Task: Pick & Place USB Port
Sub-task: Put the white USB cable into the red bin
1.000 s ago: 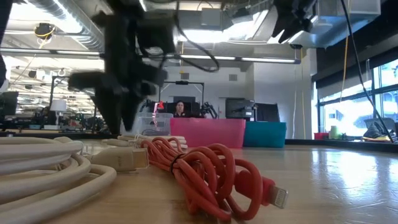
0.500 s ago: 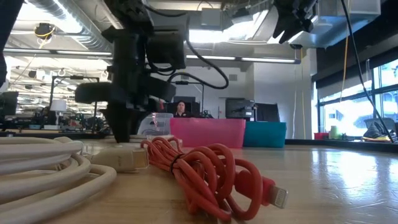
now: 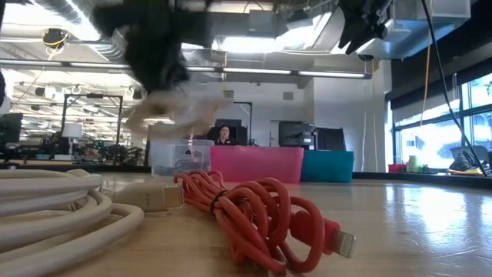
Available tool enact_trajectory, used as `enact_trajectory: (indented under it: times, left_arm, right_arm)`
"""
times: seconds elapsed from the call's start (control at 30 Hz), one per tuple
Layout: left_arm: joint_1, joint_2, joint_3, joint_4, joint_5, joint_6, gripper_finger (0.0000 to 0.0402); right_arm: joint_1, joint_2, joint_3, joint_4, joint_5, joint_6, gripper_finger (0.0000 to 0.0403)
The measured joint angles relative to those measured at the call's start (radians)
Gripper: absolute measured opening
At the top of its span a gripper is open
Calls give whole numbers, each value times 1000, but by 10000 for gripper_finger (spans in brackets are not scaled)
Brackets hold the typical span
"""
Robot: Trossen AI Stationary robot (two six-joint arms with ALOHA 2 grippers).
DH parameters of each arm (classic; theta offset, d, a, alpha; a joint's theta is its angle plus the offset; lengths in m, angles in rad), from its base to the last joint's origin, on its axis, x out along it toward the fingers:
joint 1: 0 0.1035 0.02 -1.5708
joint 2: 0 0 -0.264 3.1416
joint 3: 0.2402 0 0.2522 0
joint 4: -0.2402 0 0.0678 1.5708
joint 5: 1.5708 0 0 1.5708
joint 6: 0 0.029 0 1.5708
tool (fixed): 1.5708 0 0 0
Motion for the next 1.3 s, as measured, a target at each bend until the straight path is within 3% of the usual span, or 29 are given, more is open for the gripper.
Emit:
enact_trajectory:
  times: [0.17, 0.37, 0.53, 0.67, 0.83, 0.93, 1.3]
  left_arm:
    - [37, -72, 69, 139, -102, -1, 32]
    - [275, -48, 147, 301, -85, 179, 32]
    - [528, 61, 317, 263, -46, 323, 32]
    - [647, 226, 530, 123, 20, 397, 32]
    - [668, 429, 799, -49, 91, 480, 32]
    - [657, 524, 900, -101, 110, 500, 32]
    - [624, 705, 947, -168, 165, 487, 32]
  right_arm:
    - [0, 0, 0, -1, 3, 1, 219]
    - [0, 0, 0, -3, 2, 3, 219]
    - [0, 0, 0, -7, 0, 3, 219]
    - [0, 0, 0, -10, 0, 3, 219]
    - [-1, 0, 0, -13, 0, -13, 219]
    - [-1, 0, 0, -15, 0, -22, 219]
    - [-1, 0, 0, -43, 26, -49, 219]
